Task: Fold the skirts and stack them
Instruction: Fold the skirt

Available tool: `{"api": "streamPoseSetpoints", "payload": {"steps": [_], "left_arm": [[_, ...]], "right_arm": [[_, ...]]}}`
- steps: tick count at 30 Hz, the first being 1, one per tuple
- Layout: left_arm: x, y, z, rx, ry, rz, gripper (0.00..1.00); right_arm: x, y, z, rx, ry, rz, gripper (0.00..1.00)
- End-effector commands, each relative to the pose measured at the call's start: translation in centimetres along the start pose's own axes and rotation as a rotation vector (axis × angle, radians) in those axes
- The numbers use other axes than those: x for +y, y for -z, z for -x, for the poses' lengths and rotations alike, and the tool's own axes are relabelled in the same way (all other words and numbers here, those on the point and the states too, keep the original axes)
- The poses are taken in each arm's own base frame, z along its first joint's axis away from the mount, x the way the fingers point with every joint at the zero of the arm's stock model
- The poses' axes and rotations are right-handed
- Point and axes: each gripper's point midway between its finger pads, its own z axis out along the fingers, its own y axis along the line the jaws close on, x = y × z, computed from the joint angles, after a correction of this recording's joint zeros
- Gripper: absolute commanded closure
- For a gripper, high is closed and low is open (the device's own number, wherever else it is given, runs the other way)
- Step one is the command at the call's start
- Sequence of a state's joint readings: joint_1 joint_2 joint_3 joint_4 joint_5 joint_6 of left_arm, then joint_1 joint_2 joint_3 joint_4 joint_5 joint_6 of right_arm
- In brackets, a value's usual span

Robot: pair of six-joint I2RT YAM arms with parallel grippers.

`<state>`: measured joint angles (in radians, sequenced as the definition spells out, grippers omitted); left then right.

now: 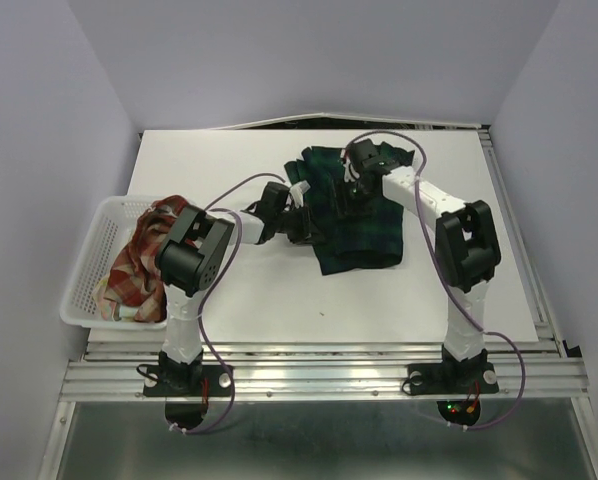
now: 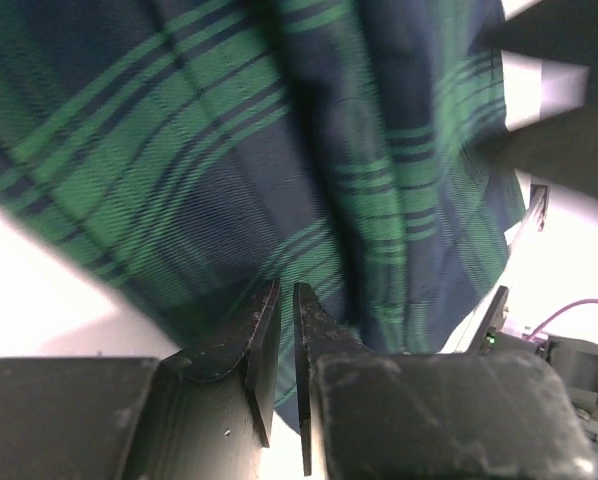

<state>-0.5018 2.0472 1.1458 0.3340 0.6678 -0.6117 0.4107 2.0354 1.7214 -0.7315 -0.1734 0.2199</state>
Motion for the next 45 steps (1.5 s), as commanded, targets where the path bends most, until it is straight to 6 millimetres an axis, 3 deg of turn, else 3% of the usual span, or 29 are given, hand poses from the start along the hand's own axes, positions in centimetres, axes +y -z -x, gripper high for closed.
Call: {"api": "streamPoseSetpoints", "payload": {"steps": [1, 5, 12, 15, 18, 19, 20, 24, 28, 30, 38, 45], "left_arm": [[0.0, 0.3, 0.1, -0.025, -0.022, -0.003, 0.79], [0.5, 0.1, -0.6, -0.012, -0.017, 0.008, 0.79], [0.3, -0.3, -0.9, -0.008, -0.019, 0.01, 0.79], [0.5, -0.5, -1.3, -0.001, -0.013, 0.015, 0.79], [1.0, -0.7, -1.4, 0.002, 0.0, 0.032, 0.8], [1.3, -0.8, -1.4, 0.001, 0.002, 0.042, 0.8], [1.5, -0.8, -1.5, 0.005, 0.006, 0.049, 0.8], [1.7, -0.9, -1.6, 0.006, 0.005, 0.058, 0.81], [1.9, -0.9, -1.5, 0.007, 0.006, 0.068, 0.81], [2.0, -1.0, -1.4, 0.006, 0.005, 0.07, 0.81], [2.6, -1.0, -1.0, 0.006, 0.005, 0.087, 0.82], [2.5, -0.5, -0.8, 0.007, -0.002, 0.078, 0.82]], "right_arm": [[1.2, -0.5, -3.8, 0.105, 0.027, -0.005, 0.38], [2.0, -0.7, -4.6, 0.121, 0.038, -0.034, 0.37], [1.2, -2.2, -6.4, 0.178, 0.044, -0.096, 0.42], [1.3, -2.3, -6.6, 0.193, 0.051, -0.089, 0.68], [1.9, -1.9, -6.0, 0.185, 0.059, -0.061, 0.83], [2.0, -1.6, -5.7, 0.18, 0.067, -0.057, 0.95], [2.3, -1.2, -5.3, 0.17, 0.073, -0.05, 0.99], [3.5, 0.2, -3.3, 0.106, 0.101, -0.006, 0.99], [5.8, 2.7, -1.1, 0.031, 0.111, 0.085, 0.99], [7.1, 3.5, -0.9, 0.029, 0.106, 0.15, 0.99], [9.7, 3.5, -3.6, 0.142, 0.021, 0.313, 0.99], [8.7, -0.6, -6.9, 0.221, -0.03, 0.324, 0.99]]}}
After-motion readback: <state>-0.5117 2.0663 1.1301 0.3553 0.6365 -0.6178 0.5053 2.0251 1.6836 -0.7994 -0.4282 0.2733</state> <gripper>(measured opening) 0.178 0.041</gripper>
